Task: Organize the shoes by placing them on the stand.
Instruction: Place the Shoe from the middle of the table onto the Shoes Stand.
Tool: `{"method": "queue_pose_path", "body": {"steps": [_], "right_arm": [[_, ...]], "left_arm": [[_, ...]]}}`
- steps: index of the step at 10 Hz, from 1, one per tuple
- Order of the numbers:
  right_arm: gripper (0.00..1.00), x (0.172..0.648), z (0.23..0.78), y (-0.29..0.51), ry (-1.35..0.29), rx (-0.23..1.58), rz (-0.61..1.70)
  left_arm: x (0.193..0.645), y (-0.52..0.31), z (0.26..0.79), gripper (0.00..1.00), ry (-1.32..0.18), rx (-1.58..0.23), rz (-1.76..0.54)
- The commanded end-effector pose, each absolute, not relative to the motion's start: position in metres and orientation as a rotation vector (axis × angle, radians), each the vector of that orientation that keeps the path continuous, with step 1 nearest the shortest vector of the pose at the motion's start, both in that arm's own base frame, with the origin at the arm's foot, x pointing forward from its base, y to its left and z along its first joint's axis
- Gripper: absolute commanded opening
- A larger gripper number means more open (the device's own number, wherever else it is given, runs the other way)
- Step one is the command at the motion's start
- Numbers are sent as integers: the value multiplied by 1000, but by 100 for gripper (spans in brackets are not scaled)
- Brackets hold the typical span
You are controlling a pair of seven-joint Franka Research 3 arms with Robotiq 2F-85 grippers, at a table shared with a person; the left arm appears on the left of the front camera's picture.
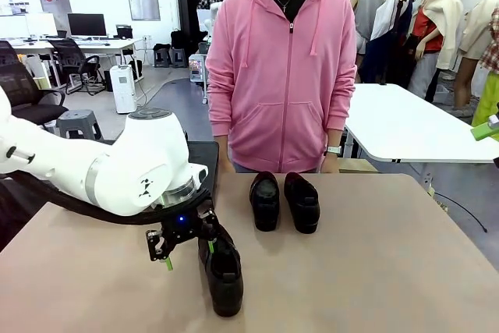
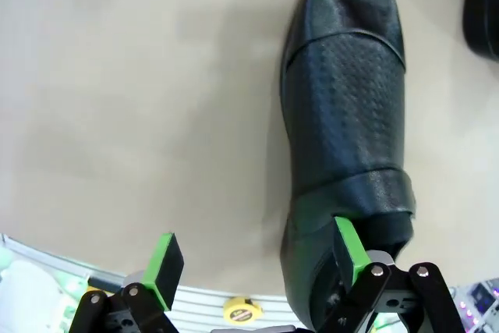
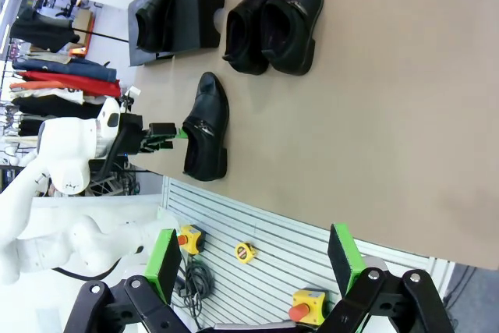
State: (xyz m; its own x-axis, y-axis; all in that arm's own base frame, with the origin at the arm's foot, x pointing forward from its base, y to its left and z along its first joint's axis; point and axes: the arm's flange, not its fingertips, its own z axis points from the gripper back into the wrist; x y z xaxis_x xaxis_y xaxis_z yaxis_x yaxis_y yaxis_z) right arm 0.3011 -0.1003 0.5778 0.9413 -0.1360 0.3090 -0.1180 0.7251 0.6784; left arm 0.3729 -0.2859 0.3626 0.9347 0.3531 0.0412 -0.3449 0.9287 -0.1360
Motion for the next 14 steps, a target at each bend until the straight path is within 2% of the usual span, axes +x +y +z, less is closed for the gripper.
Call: {"method": "queue_pose_path", "body": {"steps": [1, 4, 8, 9, 10, 11, 14], "right_arm": [[100, 300, 577, -100, -357, 777, -8], [100, 300, 577, -100, -357, 777, -8], [100, 300, 577, -100, -357, 777, -8], [100, 300, 577, -100, -357, 777, -8], [100, 300, 577, -100, -357, 777, -8], [100, 300, 577, -100, -357, 777, -8], [100, 300, 577, -100, -357, 777, -8]], "left_arm": [[358, -282, 374, 100, -18, -145, 258], [347, -289, 380, 100, -37, -145, 191], [372, -296, 357, 100, -46, -131, 219], [377, -296, 354, 63, -79, -128, 231], [378, -298, 351, 3, -81, -129, 215], [379, -299, 350, 0, -91, -122, 221], [382, -300, 345, 0, -83, -116, 208]]}}
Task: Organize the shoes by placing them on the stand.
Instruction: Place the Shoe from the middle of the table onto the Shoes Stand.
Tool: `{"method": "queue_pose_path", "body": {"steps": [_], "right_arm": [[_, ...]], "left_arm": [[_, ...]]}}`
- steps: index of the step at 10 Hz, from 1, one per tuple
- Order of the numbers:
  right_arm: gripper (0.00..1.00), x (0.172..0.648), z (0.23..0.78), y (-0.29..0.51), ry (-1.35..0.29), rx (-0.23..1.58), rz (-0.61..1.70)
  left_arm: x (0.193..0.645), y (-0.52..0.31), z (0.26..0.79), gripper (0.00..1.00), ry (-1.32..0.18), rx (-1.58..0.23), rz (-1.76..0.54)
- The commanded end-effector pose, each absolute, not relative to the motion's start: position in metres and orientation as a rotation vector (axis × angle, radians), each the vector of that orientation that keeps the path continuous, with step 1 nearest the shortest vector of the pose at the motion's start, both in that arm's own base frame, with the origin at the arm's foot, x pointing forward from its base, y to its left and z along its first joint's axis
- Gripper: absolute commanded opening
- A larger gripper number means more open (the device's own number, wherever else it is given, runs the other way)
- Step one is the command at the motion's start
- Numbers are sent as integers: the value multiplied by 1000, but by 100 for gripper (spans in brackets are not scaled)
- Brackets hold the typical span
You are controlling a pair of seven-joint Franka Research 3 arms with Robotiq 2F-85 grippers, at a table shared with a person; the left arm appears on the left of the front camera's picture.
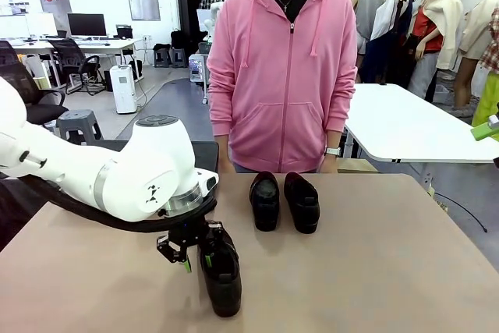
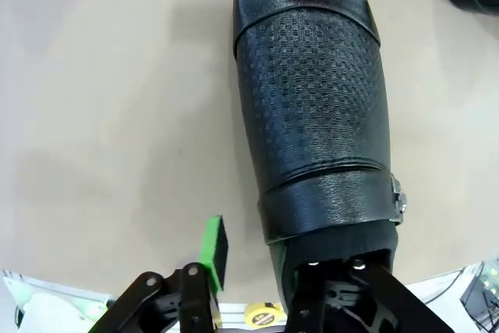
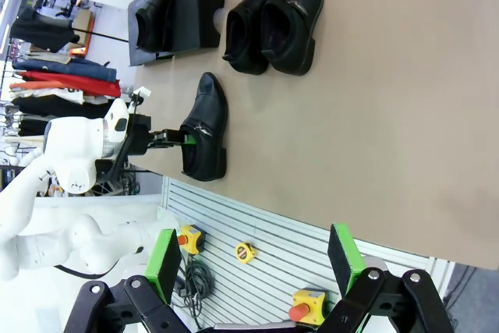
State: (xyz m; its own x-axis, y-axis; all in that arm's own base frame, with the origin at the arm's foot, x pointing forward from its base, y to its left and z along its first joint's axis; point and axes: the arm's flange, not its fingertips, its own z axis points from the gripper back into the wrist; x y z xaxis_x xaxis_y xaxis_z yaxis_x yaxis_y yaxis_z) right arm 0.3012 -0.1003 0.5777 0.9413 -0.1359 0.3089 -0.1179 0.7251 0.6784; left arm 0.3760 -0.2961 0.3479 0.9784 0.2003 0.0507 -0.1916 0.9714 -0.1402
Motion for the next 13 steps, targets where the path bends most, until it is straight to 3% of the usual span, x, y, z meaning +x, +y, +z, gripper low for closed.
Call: {"method": "queue_pose_path", "body": {"steps": [1, 7, 11, 13], "right_arm": [[100, 300, 577, -100, -357, 777, -8], [100, 300, 577, -100, -357, 777, -8], [100, 300, 577, -100, -357, 777, -8], [100, 300, 577, -100, -357, 777, -8]], "left_arm": [[383, -301, 345, 0, -84, -112, 215], [381, -309, 354, 0, -137, -123, 102], [322, -287, 445, 0, -271, -73, -96], [293, -261, 473, 0, -434, -46, -91]]}}
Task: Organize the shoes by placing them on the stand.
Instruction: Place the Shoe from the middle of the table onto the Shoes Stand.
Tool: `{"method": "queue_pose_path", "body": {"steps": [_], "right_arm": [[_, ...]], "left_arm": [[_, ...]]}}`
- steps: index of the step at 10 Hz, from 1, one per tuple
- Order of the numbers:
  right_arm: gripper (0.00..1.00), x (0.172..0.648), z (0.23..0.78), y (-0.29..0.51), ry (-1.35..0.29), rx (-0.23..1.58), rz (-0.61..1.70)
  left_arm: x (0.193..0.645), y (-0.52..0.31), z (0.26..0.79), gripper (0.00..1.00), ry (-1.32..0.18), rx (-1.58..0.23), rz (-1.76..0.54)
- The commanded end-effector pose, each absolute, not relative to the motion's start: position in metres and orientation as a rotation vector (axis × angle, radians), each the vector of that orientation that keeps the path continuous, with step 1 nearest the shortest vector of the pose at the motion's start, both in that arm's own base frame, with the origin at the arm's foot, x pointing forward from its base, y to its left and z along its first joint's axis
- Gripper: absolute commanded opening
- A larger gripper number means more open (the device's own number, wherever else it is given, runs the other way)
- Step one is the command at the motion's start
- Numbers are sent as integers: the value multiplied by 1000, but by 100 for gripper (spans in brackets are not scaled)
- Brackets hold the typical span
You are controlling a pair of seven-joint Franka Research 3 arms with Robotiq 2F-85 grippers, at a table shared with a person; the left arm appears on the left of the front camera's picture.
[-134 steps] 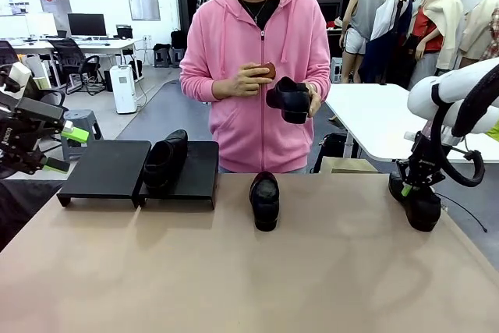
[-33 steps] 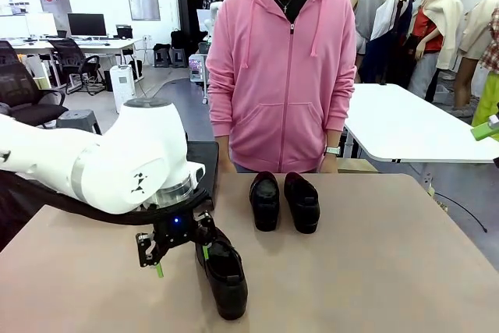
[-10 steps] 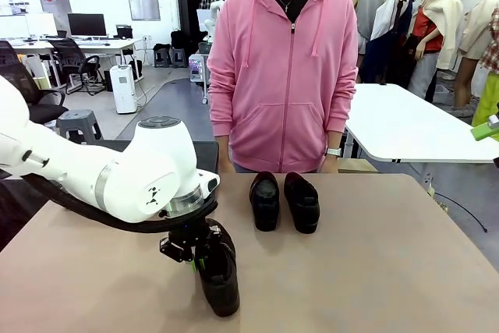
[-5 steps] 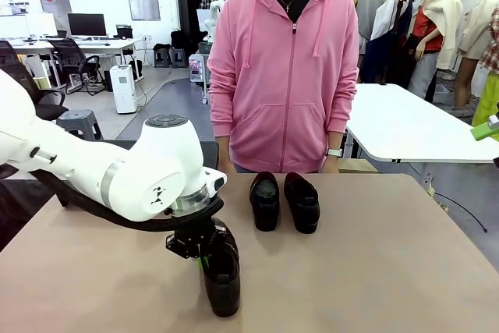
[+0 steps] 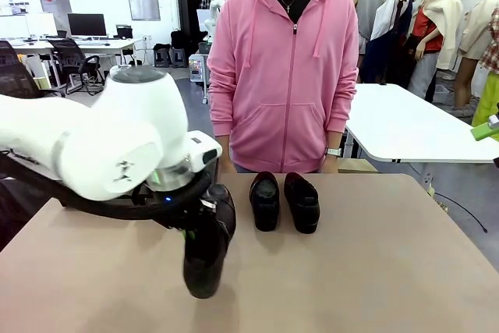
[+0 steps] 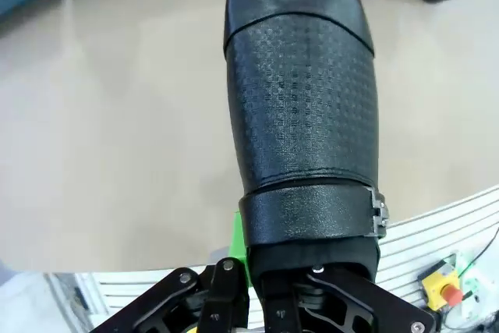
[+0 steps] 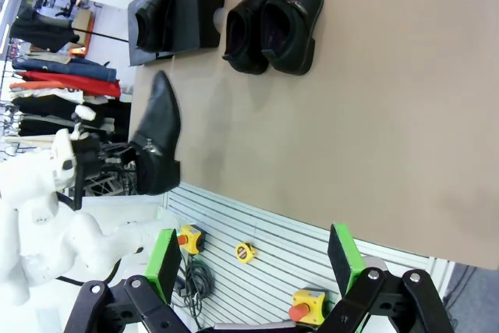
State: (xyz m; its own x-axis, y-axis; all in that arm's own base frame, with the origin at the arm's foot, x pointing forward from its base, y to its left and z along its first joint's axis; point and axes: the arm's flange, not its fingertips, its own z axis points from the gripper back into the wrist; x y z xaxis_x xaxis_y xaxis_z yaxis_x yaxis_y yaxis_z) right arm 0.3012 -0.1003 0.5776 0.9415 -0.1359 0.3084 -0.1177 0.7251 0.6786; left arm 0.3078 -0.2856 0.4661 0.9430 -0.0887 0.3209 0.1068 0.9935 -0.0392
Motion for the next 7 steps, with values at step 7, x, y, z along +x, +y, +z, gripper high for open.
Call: {"method": "queue_pose_path", "body": {"steps": [7], "right_arm": [[100, 300, 577, -100, -357, 777, -8]], "left_arm": [[335, -274, 480, 0, -387, -17, -95]]}}
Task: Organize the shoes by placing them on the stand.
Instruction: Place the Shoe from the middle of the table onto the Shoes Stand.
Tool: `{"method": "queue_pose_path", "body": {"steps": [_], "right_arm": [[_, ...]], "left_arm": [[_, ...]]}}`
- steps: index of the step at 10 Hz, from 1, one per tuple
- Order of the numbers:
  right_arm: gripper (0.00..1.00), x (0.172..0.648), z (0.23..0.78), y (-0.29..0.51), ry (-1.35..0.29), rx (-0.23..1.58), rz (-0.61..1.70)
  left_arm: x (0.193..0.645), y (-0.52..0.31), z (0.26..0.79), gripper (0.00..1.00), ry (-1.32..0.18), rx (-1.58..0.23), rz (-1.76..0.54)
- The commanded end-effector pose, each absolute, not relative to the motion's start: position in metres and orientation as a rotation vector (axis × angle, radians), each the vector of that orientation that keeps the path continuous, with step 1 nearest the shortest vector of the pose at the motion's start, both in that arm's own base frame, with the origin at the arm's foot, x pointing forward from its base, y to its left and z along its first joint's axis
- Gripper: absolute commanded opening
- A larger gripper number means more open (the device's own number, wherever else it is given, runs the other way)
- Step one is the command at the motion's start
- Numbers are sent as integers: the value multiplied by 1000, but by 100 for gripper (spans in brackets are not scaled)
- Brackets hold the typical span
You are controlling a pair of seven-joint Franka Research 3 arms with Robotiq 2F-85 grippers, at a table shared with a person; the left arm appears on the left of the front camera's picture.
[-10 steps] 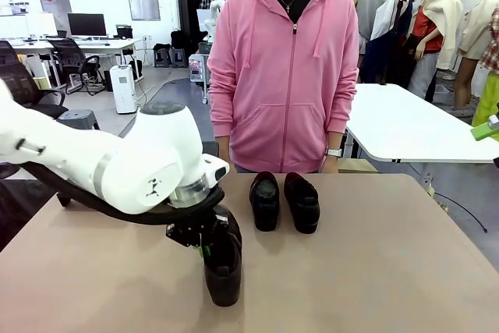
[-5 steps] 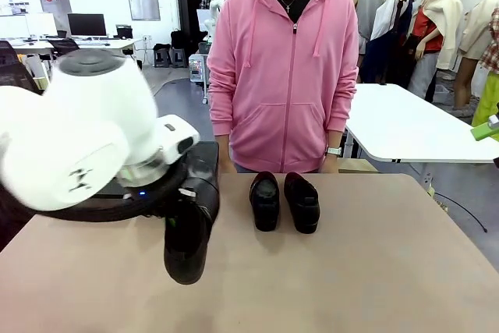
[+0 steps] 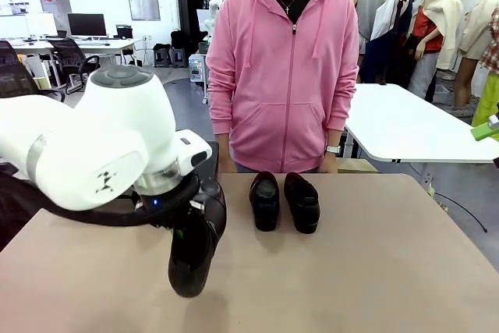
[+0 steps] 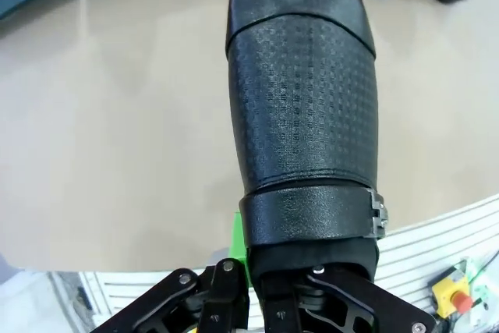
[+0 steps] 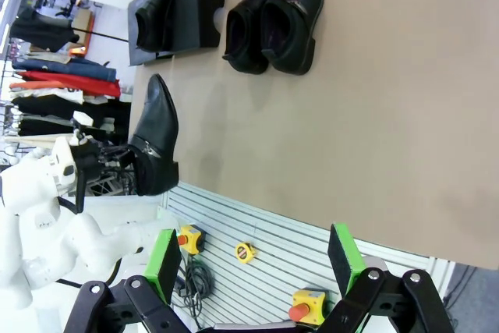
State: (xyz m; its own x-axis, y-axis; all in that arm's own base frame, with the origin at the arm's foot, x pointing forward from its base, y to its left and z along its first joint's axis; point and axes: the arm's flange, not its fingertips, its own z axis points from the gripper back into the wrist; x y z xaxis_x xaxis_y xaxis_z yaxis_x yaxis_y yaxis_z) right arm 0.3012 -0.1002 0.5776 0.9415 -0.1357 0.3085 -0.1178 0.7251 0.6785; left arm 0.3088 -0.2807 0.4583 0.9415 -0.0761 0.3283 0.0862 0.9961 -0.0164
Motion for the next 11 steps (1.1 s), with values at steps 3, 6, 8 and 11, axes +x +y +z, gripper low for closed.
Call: {"method": "queue_pose_path", "body": {"steps": [3, 6, 8, 11], "right_arm": [[100, 300, 577, -100, -357, 777, -8], [100, 300, 577, -100, -357, 777, -8], [100, 300, 577, -100, -357, 777, -8], [100, 300, 577, -100, -357, 777, -8]], "left_arm": [[449, -256, 516, 0, -544, -15, -53], [536, -233, 517, 0, -604, -14, -81], [571, -232, 501, 0, -630, 9, -108], [591, -236, 484, 0, -641, 66, -28]]}}
